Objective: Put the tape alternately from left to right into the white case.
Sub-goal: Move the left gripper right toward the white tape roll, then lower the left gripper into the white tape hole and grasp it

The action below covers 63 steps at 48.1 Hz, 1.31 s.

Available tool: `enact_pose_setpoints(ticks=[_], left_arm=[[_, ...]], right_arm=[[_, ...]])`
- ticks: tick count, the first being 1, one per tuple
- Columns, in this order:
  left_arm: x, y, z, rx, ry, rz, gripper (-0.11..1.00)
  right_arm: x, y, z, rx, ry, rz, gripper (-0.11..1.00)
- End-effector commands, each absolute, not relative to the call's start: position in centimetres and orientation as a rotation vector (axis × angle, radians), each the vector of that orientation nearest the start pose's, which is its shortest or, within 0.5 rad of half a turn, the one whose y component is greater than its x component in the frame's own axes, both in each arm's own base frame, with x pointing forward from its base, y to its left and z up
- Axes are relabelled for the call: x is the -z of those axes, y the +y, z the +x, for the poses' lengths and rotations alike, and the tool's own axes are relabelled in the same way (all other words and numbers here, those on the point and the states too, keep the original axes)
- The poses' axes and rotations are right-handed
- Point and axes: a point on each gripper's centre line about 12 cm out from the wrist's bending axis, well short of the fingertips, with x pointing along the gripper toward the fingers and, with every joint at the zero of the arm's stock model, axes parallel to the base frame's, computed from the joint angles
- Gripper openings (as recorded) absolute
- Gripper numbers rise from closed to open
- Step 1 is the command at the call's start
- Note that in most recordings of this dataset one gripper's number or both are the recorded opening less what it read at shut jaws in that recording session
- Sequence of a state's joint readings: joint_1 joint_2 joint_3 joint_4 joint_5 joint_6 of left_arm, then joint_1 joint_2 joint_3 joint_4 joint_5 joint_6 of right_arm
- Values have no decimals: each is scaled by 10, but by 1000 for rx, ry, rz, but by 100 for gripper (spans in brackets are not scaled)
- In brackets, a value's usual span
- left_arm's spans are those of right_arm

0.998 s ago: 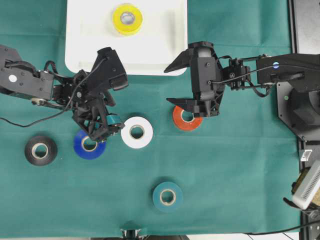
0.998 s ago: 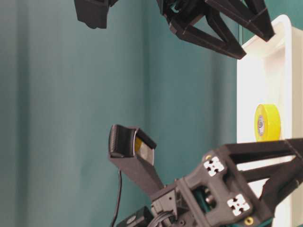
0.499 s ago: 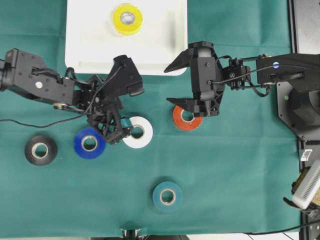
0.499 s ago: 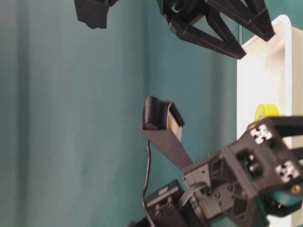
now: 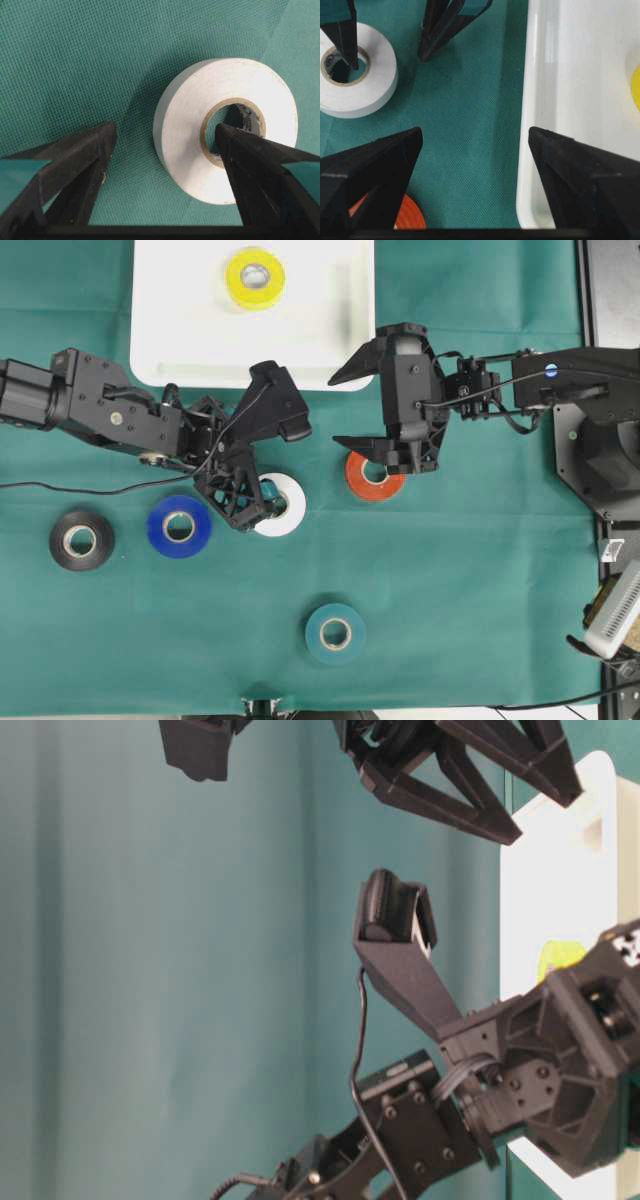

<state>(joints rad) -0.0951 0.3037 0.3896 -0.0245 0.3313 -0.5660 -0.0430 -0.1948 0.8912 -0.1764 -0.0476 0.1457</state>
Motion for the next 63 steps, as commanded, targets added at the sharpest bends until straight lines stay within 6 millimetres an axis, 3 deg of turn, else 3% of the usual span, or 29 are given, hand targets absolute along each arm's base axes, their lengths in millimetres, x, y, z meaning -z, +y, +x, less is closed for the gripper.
enact_pose_setpoints(ticks=[1,16,23,27,35,63], left_arm=[[-116,-45,444,-194,984,-491,92],[-115,-45,443,-195,987,-491,92],[-116,-45,444,-194,984,-491,86],[-115,-45,444,-195,986,-492,71],[-115,-45,444,-194,984,-491,28],[-118,-48,441,-184,982,-485,28]], right_arm=[[-175,-12,327,21,622,-8,75],[-175,-12,327,21,622,-9,75],[-175,-12,327,21,624,-8,75],[-175,-12,327,21,624,-8,75],[-175,-12,327,23,625,-7,75],[-174,-12,327,22,627,-6,75]])
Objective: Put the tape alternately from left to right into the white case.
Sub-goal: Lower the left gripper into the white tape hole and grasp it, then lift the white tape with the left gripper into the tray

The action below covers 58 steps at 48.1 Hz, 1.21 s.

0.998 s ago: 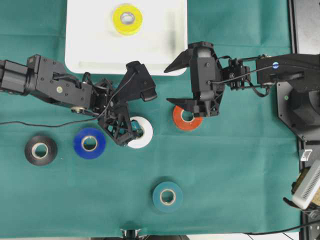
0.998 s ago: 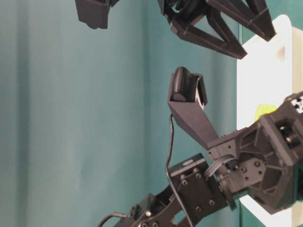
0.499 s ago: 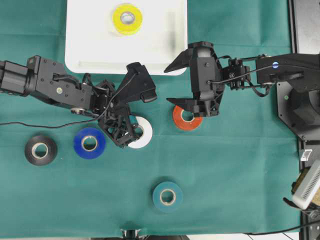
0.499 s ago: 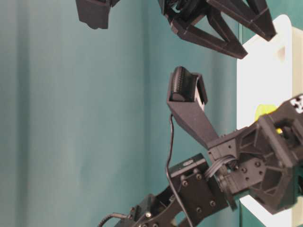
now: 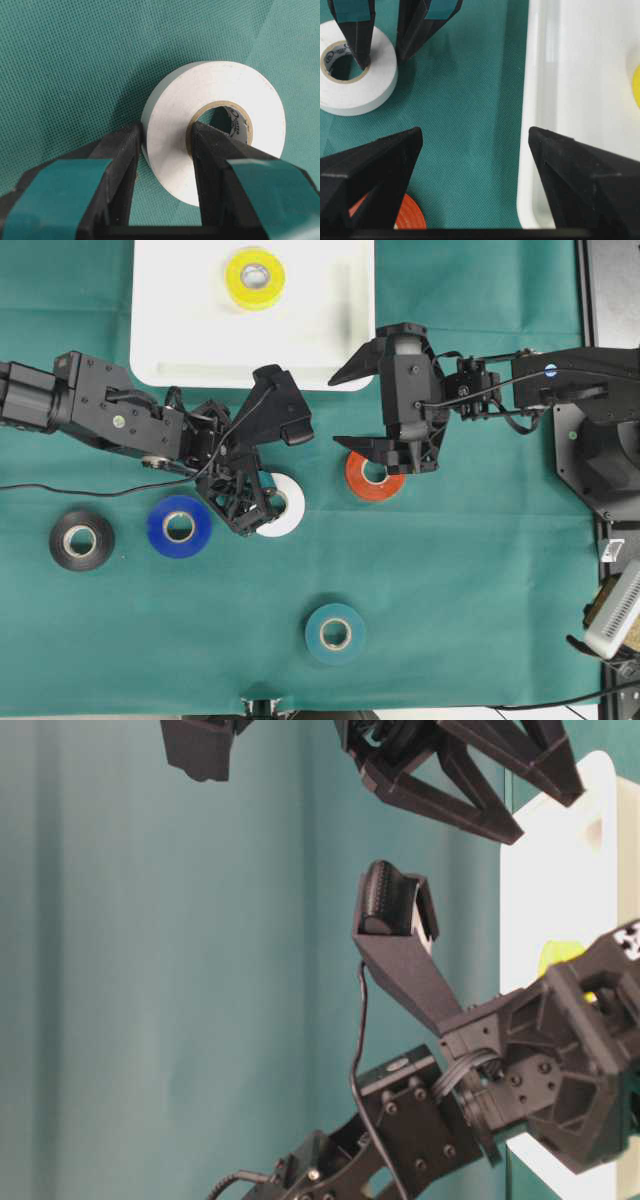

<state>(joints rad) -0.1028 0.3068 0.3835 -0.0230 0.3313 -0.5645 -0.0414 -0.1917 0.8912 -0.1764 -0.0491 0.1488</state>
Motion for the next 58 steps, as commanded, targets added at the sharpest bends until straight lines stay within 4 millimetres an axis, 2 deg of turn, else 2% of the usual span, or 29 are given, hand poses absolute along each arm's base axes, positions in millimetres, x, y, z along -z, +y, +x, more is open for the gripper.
enact_pose_setpoints(ticks=[1,25,41,49,58], left_arm=[[-119,-49,442,-180,978,-484,28],[-161,-49,425,-138,905,-461,28],[-170,-45,416,-132,887,-450,28],[-173,-42,411,-107,883,-389,28],[-183,-26,402,-104,859,-338,28]], right_arm=[[-174,-12,327,22,627,-6,75],[-173,-12,327,22,630,-6,75],[-172,-12,326,22,633,-6,75],[-172,-12,326,22,633,-6,75],[-171,-12,326,25,634,4,75]])
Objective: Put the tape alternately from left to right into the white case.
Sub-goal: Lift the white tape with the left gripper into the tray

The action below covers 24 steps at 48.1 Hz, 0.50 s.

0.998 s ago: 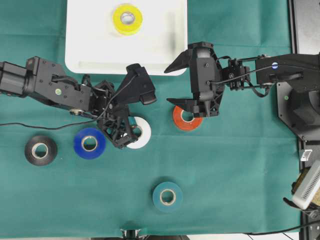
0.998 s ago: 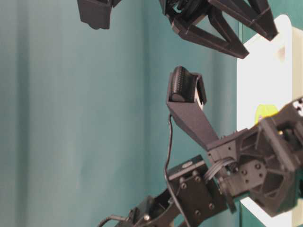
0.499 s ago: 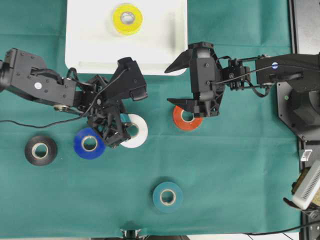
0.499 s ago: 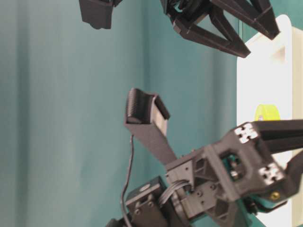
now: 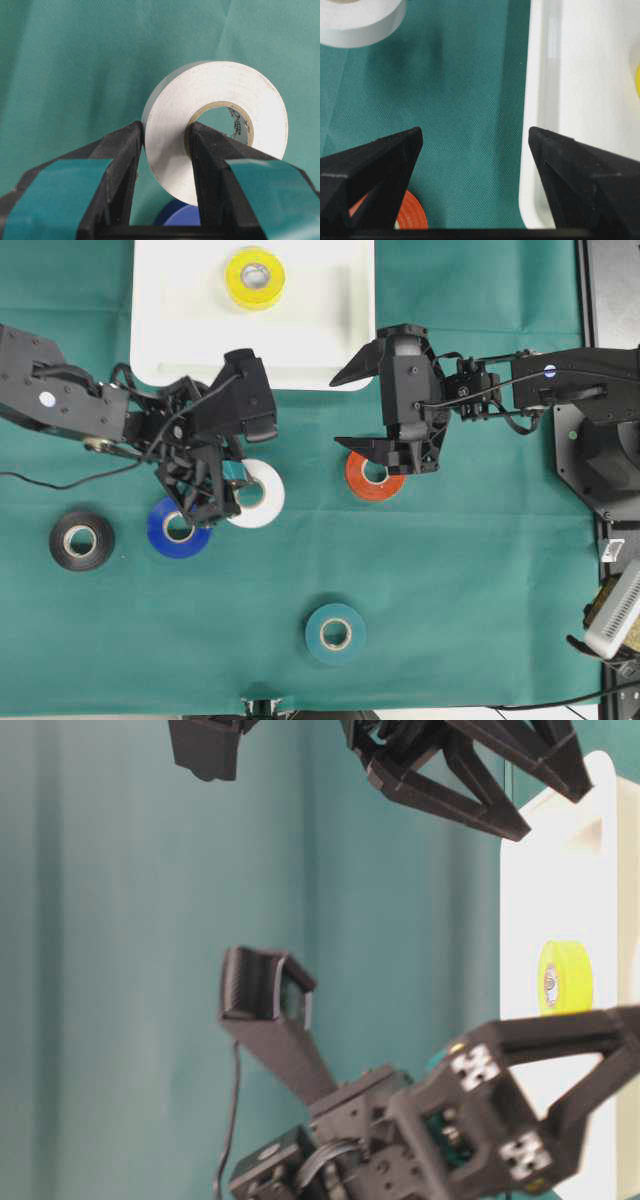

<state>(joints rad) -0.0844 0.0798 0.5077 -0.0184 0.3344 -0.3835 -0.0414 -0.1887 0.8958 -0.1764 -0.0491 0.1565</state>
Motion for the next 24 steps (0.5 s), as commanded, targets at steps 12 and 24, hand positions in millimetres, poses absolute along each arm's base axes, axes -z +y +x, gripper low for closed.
enact_pose_setpoints(ticks=[12,24], left_arm=[[-188,2,378,-158,835,-353,28],[-194,26,354,-177,752,-303,28]], right_arm=[[-171,-12,326,30,637,19,75],[-172,-12,326,32,633,21,75]])
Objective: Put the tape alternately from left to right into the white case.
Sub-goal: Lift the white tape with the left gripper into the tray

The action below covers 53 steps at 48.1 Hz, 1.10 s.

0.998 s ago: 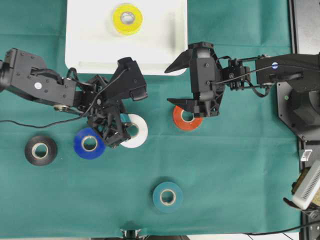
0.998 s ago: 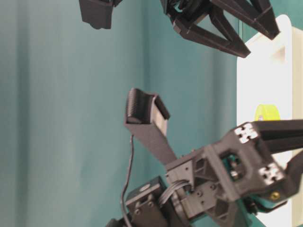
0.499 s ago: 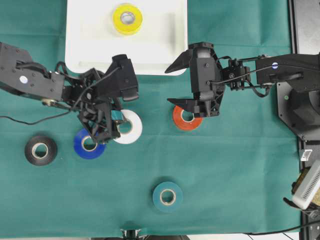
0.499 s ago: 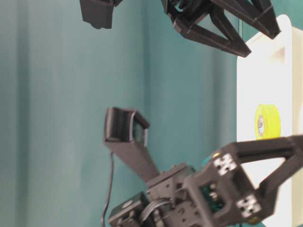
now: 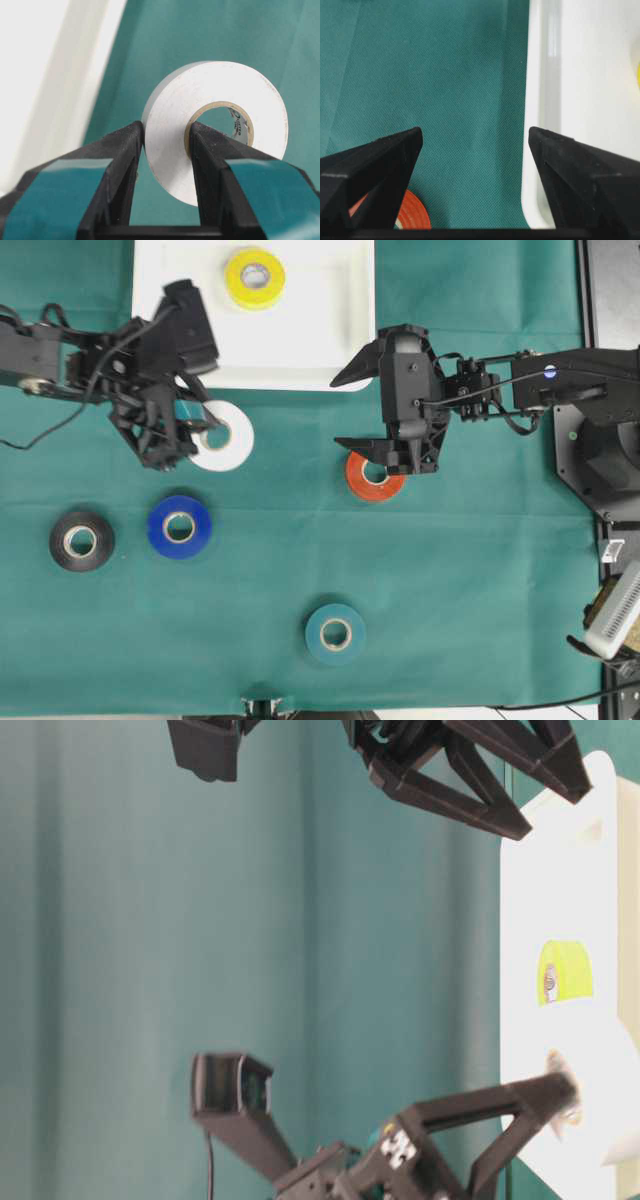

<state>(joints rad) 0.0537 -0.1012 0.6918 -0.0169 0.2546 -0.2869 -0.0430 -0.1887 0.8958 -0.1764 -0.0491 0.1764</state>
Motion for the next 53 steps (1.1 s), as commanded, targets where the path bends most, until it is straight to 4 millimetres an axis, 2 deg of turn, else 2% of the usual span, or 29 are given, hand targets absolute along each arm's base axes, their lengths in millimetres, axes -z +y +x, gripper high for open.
enact_pose_setpoints(ticks=[1,20,35,53], left_arm=[[-194,28,352,-179,746,-298,28],[-181,65,327,-261,738,-265,28],[-178,88,328,-295,687,-212,28],[-158,108,329,-339,724,-213,28]], right_arm=[[-172,-12,326,30,633,21,75],[-173,-12,327,32,628,21,75],[-172,-12,327,30,633,21,75],[-169,-12,329,30,636,22,75]])
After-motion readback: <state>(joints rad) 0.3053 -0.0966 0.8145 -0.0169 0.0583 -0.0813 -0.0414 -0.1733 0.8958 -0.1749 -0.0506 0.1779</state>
